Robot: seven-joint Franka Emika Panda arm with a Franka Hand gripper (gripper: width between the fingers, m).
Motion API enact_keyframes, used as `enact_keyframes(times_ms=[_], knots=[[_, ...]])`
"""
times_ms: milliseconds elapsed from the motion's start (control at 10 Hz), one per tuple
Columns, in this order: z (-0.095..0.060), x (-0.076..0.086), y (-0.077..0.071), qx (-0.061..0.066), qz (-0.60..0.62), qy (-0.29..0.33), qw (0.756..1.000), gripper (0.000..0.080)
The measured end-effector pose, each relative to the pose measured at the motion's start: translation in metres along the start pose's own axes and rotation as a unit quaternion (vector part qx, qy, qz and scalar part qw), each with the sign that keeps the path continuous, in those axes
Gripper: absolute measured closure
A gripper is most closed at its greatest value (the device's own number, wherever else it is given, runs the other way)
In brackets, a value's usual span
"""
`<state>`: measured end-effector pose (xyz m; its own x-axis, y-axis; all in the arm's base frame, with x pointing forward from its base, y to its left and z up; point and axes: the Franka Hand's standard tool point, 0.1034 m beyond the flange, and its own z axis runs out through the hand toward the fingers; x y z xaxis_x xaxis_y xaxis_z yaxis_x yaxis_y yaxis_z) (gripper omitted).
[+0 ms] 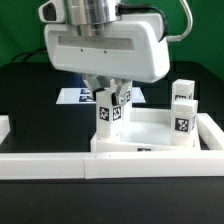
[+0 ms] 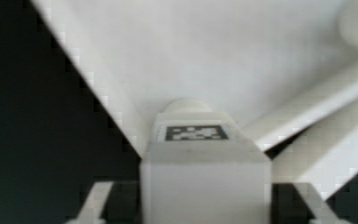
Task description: Assemble square table
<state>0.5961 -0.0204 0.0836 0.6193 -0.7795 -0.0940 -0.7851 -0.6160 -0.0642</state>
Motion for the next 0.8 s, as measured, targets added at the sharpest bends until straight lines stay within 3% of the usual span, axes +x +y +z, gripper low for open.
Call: enact_keyframes(times_ms=[200, 400, 700, 800], knots=[[0.001, -0.001, -0.009, 0.001, 0.125, -0.002, 0.992, 0.0508], [0.002, -0.002, -0.014, 0.014, 0.238, -0.007, 0.971, 0.0508], [0.004, -0.002, -0.026, 0.038, 0.386, -0.003, 0.922, 0.0508], [0.004, -0.003, -0.029, 0.038, 0.419, -0.004, 0.907, 0.0508]])
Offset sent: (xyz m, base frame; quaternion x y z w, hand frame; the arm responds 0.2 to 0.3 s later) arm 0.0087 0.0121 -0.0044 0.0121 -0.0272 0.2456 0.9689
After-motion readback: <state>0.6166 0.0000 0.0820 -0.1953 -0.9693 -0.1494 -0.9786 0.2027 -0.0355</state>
